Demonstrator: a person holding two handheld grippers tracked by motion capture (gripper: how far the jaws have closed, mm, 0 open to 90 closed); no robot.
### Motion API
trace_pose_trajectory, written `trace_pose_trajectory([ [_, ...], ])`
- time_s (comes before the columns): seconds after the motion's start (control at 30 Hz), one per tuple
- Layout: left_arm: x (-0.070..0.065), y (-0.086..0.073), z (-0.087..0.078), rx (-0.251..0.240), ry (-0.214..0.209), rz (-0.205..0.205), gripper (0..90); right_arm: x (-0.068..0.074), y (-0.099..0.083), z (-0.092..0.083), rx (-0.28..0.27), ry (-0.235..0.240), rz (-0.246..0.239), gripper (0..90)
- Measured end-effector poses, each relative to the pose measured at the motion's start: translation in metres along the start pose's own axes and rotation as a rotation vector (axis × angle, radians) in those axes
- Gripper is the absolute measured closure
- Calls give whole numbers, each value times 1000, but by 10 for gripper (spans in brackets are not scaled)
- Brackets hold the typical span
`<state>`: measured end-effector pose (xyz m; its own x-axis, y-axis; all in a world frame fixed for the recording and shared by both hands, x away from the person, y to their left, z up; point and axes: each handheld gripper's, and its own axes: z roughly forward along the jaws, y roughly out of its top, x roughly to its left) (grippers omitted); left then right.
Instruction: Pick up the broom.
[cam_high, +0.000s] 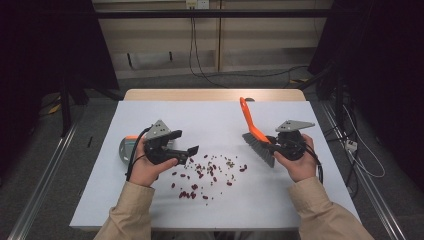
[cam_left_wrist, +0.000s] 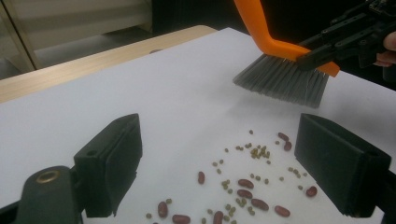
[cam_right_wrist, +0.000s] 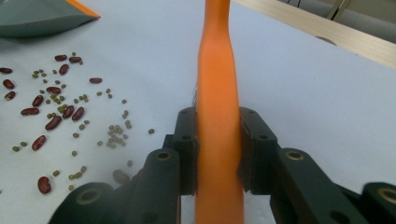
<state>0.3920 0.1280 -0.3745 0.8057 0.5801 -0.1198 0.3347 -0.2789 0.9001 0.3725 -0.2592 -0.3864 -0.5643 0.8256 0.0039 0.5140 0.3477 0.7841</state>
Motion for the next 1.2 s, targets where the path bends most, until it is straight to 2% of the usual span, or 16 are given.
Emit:
trace_pose_trajectory([
  [0.13,5,-3,-7,10,21,5,140,1,-1,7,44,-36,-22,716],
  [0.2,8,-4,-10,11,30,4,135,0,-2,12,65,-32,-8,716],
  [0.3,12,-7,-15,16,37,2,132,1,-5,19,84,-41,-15,715],
  [0.63,21,-17,-25,25,62,4,124,10,-7,29,54,-45,-34,706],
  [0.93,24,-25,-32,25,77,-8,124,7,-11,39,17,-38,-10,661],
  [1.0,25,-26,-34,23,80,-8,124,7,-14,44,27,-49,-11,696],
  [1.07,25,-27,-36,23,86,-7,124,7,-16,46,10,-30,13,710],
  [1.2,27,-30,-39,28,92,-7,124,15,-17,48,-7,-80,17,713],
])
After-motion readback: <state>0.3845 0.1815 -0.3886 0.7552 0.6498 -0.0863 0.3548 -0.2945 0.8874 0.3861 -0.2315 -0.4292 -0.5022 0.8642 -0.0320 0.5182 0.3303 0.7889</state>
